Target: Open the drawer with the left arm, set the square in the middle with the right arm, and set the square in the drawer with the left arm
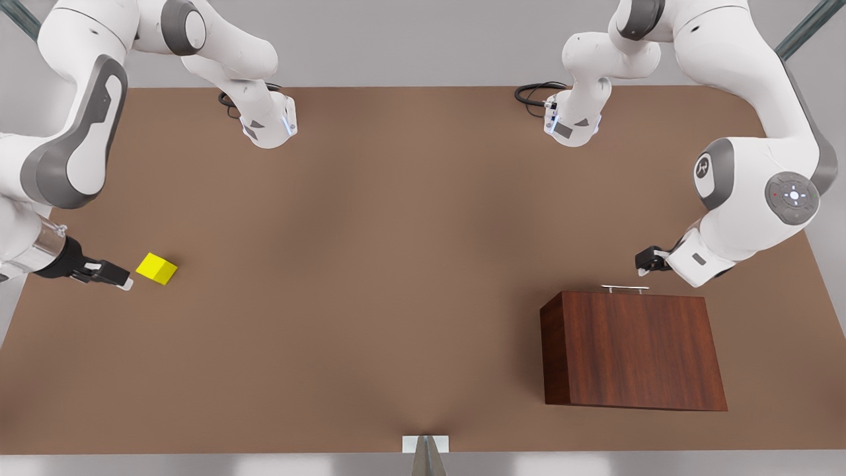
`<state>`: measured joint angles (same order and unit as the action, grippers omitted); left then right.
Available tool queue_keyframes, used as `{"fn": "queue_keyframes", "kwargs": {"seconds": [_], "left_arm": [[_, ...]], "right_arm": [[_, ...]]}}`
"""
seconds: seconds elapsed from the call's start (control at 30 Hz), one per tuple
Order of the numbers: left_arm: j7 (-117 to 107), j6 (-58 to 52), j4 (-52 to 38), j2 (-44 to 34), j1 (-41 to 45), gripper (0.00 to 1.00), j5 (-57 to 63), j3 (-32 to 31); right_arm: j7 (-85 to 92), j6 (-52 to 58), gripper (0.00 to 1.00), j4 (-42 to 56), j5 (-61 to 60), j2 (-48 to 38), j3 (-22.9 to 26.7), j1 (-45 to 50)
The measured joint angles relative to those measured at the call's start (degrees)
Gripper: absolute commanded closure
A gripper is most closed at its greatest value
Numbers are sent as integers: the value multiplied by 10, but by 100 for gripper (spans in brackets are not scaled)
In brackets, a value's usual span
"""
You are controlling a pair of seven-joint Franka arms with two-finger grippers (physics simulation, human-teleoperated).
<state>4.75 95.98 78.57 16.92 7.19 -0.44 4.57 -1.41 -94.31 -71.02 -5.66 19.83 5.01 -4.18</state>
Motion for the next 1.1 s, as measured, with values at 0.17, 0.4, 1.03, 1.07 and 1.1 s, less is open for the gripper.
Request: {"fn": "queue_keyframes", "kwargs": {"seconds": [0.17,0.4,1.03,1.07,1.1], "left_arm": [[-392,133,214,-119,0,0,-3,-1],[-684,475,493,-199,-1,0,-7,-1],[-794,604,558,-125,0,0,-29,13],[-794,604,557,-121,0,0,-30,13],[-793,610,557,-115,-4,0,-31,13]], "right_arm": [[13,11,0,-10,8,26,-2,15],[4,-220,0,-318,4,-35,14,-19],[-8,-420,0,-429,-12,81,62,-117],[-8,-428,0,-443,-12,77,62,-117],[-9,-429,0,-451,-12,73,62,-117]]}}
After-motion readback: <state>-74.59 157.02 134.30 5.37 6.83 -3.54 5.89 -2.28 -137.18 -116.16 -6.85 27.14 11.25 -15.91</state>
